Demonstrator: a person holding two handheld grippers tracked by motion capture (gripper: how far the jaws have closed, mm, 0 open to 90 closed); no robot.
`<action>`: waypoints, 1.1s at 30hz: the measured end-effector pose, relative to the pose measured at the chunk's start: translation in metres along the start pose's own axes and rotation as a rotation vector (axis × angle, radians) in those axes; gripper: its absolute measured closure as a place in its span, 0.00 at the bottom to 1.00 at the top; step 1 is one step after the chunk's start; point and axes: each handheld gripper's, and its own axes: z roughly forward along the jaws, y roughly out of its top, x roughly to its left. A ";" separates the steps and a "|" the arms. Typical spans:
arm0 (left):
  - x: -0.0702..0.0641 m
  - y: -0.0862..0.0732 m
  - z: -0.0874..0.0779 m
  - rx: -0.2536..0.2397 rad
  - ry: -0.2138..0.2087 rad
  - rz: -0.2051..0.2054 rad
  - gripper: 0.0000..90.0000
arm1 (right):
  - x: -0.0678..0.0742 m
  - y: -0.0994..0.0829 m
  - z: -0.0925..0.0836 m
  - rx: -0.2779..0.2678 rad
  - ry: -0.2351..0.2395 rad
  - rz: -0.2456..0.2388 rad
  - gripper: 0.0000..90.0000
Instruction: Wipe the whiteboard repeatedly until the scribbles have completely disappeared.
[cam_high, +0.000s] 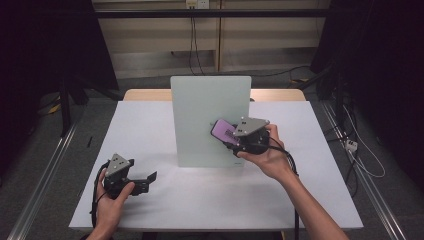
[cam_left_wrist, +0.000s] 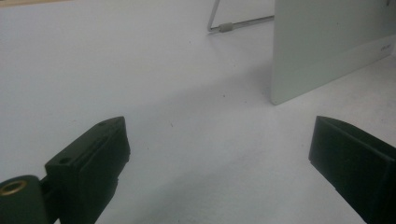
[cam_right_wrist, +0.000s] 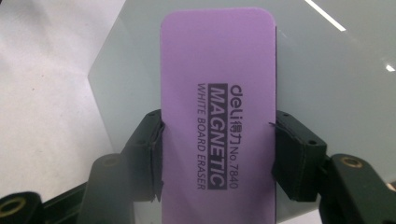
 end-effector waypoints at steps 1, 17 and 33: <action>0.000 0.000 0.000 0.001 0.000 0.002 0.06 | 0.001 -0.001 0.001 0.002 0.005 -0.005 0.46; 0.000 0.000 0.001 0.005 -0.007 0.006 0.06 | -0.011 0.017 -0.004 -0.024 -0.009 0.029 0.46; -0.001 0.000 0.001 0.004 -0.007 0.008 0.05 | -0.008 0.038 0.004 -0.033 -0.035 -0.012 0.46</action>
